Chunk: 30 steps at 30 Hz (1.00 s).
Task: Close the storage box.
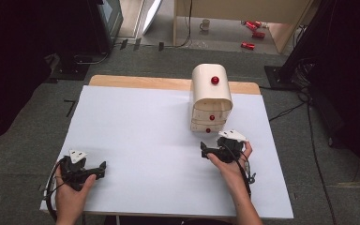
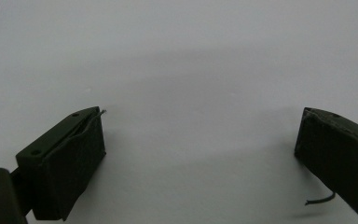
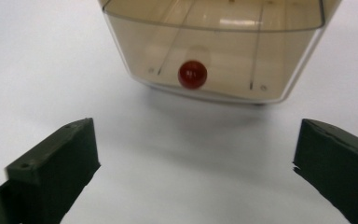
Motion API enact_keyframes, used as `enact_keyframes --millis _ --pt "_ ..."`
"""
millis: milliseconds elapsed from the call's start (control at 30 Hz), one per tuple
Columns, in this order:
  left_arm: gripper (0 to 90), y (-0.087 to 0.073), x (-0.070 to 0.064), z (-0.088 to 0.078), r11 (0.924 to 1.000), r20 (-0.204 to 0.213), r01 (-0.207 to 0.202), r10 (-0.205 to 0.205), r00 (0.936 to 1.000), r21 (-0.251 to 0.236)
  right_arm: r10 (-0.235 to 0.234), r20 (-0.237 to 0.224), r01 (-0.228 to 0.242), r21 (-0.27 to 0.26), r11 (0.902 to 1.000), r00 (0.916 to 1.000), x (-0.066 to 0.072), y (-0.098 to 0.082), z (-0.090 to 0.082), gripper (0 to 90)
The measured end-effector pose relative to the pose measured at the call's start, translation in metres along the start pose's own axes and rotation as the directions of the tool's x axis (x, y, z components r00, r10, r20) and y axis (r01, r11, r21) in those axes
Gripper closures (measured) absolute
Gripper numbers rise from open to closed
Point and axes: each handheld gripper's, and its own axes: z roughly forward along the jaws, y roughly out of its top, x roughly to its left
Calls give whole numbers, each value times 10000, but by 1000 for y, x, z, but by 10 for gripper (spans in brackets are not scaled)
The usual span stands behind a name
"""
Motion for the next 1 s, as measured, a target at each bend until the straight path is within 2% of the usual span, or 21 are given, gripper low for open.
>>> enact_keyframes --millis 167,200,400,533,567,733,800,1000 --pt "15 0 0 0 10000 -1 -2 2 10000 -2 34 -173 -36 -91 10000 9998 -8 -6 -13 0" --pt "15 0 0 0 10000 -2 -3 3 10000 -1 124 -72 -125 -113 9999 9999 -13 -10 -20 0" --pt "15 0 0 0 10000 -1 2 -2 10000 -4 221 160 -220 -92 9997 9996 -24 -20 -34 0" --pt "15 0 0 0 10000 -4 -2 2 10000 -2 339 453 -339 -9 9994 9984 -41 -34 -49 0" --pt "15 0 0 0 10000 -4 -2 2 10000 -2 339 453 -339 -9 9994 9984 -41 -34 -49 0" --pt "15 0 0 0 10000 -4 1 -1 10000 -5 490 633 -505 233 9985 9968 -59 -53 -65 0" --pt "15 0 0 0 10000 -4 -3 3 10000 -3 482 650 -501 273 9984 9967 -62 -55 -66 0" --pt "15 0 0 0 10000 -2 -4 4 10000 -6 597 963 -651 545 9964 9936 -82 -75 -80 0"
